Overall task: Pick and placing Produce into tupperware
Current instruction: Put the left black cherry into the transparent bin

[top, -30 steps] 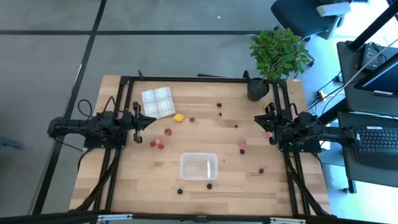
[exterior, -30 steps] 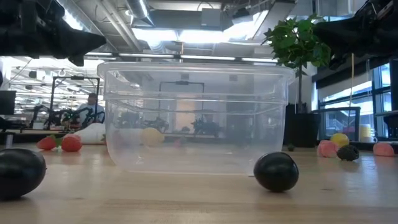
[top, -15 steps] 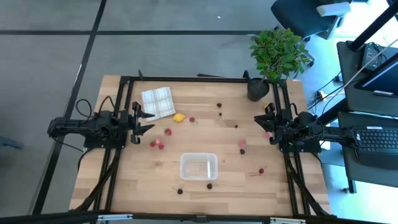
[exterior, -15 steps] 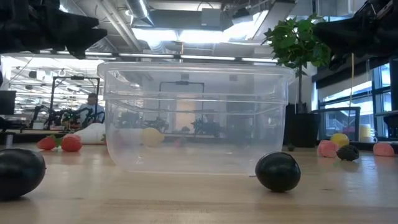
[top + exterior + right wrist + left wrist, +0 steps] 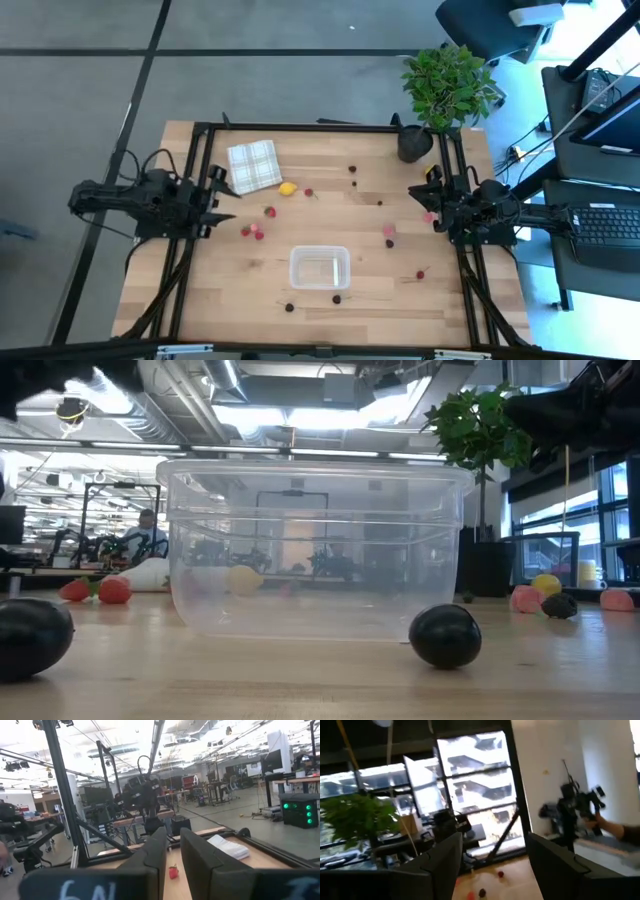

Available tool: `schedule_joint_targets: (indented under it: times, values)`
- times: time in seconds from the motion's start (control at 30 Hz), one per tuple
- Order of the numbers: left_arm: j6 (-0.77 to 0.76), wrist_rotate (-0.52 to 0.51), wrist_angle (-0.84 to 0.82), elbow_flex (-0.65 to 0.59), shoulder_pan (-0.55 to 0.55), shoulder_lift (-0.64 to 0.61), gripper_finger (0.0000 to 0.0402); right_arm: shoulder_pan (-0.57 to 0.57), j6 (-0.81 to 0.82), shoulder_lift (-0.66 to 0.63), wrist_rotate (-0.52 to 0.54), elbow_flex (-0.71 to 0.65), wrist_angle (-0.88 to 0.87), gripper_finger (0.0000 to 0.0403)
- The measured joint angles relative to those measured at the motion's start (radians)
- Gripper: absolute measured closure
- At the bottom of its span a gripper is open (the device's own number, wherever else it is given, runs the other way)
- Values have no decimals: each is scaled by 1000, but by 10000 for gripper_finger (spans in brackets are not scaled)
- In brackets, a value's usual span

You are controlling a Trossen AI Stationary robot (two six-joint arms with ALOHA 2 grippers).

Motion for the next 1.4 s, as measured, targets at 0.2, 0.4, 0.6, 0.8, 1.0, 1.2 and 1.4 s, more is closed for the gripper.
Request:
schedule_joint_targets:
  times: [0.2,0.4,0.6,0.8,1.0,1.2,1.4]
  values:
    - [134,-128,-219,267,-105,334,184,0,3,0,0,0,4,343]
    - [118,-308,-641,592,-246,676,184,0,3,0,0,0,4,343]
    - [-81,-396,-865,793,-404,916,184,0,-27,0,0,0,3,343]
    - [-146,-516,-890,864,-538,1088,184,0,-49,0,0,0,-10,343]
    - [-367,-639,-834,876,-611,1220,184,0,-49,0,0,0,-25,343]
    - [-534,-642,-765,876,-648,1315,184,0,-9,0,-1,0,-68,343]
    - [-543,-638,-593,877,-693,1404,191,0,6,0,-1,0,-137,343]
